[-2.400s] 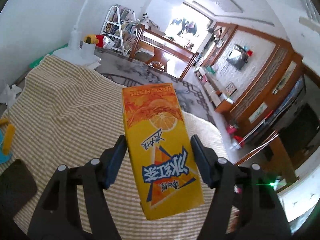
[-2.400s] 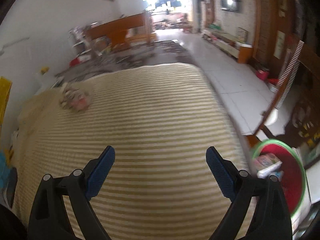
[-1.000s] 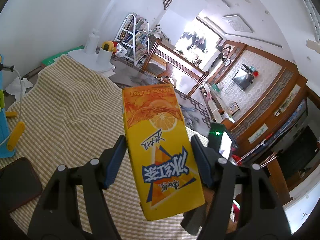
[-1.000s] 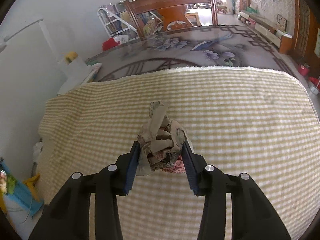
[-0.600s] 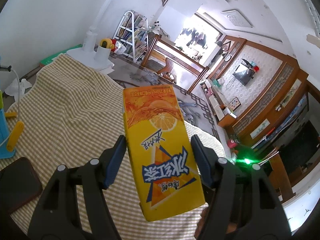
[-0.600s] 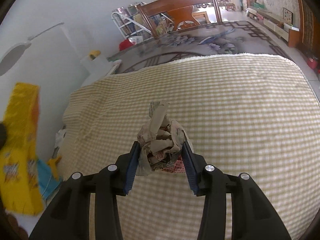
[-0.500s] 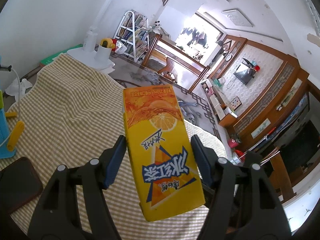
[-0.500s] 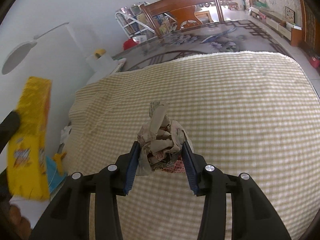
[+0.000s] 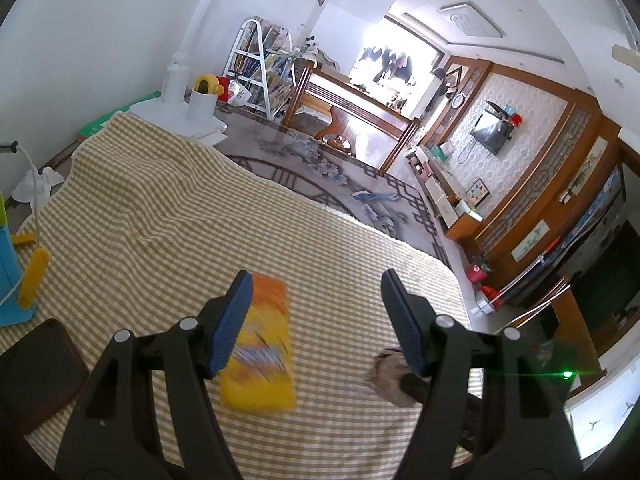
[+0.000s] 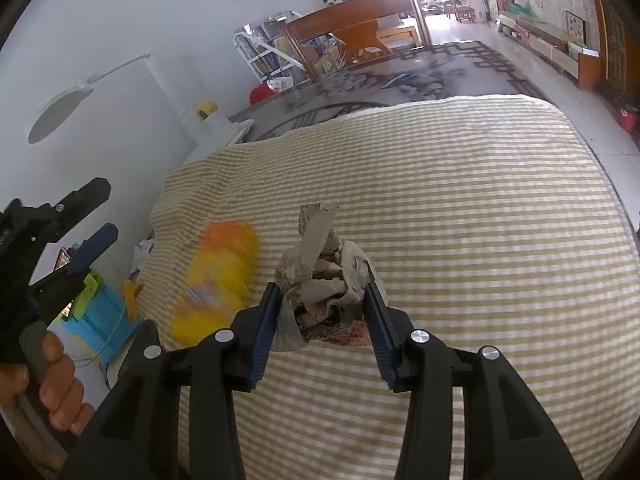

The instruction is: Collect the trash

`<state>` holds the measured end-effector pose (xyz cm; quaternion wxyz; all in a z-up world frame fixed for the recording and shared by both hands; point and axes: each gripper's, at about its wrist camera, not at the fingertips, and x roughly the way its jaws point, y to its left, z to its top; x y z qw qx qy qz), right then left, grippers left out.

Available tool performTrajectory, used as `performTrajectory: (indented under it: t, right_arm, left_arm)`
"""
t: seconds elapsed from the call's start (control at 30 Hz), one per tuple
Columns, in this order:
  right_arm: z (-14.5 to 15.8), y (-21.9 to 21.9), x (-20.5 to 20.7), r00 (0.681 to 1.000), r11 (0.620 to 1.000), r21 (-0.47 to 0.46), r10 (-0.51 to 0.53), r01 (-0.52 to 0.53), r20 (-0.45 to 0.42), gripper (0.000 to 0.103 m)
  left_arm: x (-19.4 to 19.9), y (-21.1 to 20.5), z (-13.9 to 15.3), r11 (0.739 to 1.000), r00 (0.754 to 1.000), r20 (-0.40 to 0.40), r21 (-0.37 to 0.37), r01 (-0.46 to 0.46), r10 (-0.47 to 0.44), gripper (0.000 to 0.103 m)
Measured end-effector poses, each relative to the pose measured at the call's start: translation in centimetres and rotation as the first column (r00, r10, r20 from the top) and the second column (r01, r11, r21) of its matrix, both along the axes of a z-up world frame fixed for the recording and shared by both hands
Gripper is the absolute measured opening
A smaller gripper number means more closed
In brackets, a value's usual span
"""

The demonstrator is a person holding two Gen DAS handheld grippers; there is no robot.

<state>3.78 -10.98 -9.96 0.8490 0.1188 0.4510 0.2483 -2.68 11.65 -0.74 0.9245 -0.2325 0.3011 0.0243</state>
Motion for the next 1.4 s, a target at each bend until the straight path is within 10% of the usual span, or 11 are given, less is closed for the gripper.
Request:
performTrajectory:
  t: [0.5,0.8,1.4]
  right_arm:
    - [1.7,-7.1,-2.6,0.995,0.995,-0.083,-0.044,0.052,0.089,0.043]
    - [1.2,-12.8,-3.6,0.979,0.984,-0.058,-0.162,0.170,0.121,0.043]
    - [0.5,-16.2,-3.6,0.978,0.970,0.125,-0.207,0.207,-0.015,0.044]
  left_arm:
    - [1.0,2.7,-2.1,0.997,0.991,-0.121,-0.057,-0.060,0.053,0.068]
    - [1.7,3.7,-2.4,0.994,0.972,-0.227,0.103,-0.039,0.062,0.078]
    - [6.6,2.8,-9.9,0.990,0.837,-0.539,0.135,-0.030,0.098,0.072]
